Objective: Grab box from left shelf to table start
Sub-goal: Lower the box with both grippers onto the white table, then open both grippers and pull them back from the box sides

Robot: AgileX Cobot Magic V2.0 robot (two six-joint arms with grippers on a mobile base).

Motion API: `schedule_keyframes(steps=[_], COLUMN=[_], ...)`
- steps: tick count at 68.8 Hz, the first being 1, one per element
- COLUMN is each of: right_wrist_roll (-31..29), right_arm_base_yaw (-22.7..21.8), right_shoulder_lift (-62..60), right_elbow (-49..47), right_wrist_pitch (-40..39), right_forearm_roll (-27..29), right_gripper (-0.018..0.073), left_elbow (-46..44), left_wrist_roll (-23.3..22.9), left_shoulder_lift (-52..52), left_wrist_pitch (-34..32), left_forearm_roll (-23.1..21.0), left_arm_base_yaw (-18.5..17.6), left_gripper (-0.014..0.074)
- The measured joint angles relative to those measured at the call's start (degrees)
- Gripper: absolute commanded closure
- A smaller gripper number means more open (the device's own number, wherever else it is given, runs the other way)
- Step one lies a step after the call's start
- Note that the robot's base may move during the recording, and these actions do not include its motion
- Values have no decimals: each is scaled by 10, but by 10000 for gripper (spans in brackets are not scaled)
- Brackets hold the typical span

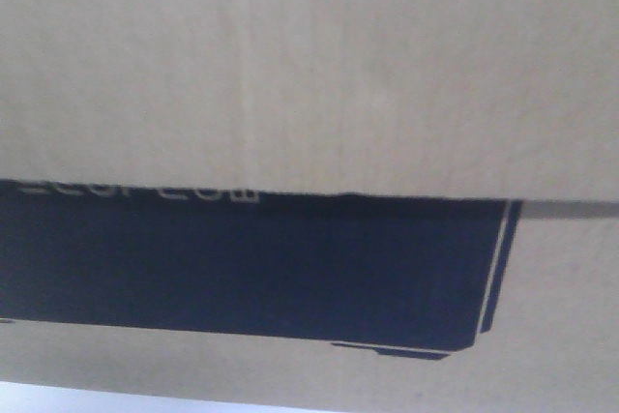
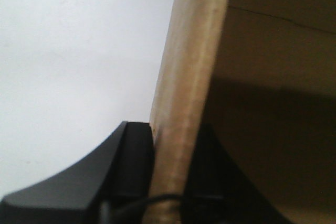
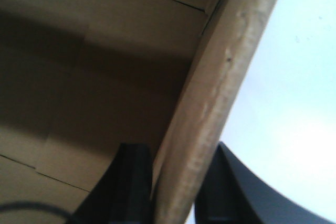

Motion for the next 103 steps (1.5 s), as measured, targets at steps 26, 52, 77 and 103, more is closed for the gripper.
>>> schedule_keyframes(steps=[26,52,77,103], right_wrist_roll=[0,0,-4,20], right_arm_base_yaw=[0,0,0,0], right_shoulder_lift=[116,161,180,167], right_elbow=[0,-18,-51,-78], right_wrist_pitch=[-59,-102,-81,-44], right_forearm_roll=[-37,-56,-88,-130], right_gripper=[503,500,7,-71], left_elbow=[-1,-14,-15,-18], left_wrist_roll=[8,8,43,47], left_shoulder_lift=[116,167,172,160], left_wrist_pitch=[-67,-85,-87,-75], left_forearm_roll=[3,9,-25,-41], left_arm_base_yaw=[0,0,-1,-2], left_gripper=[689,684,60,29])
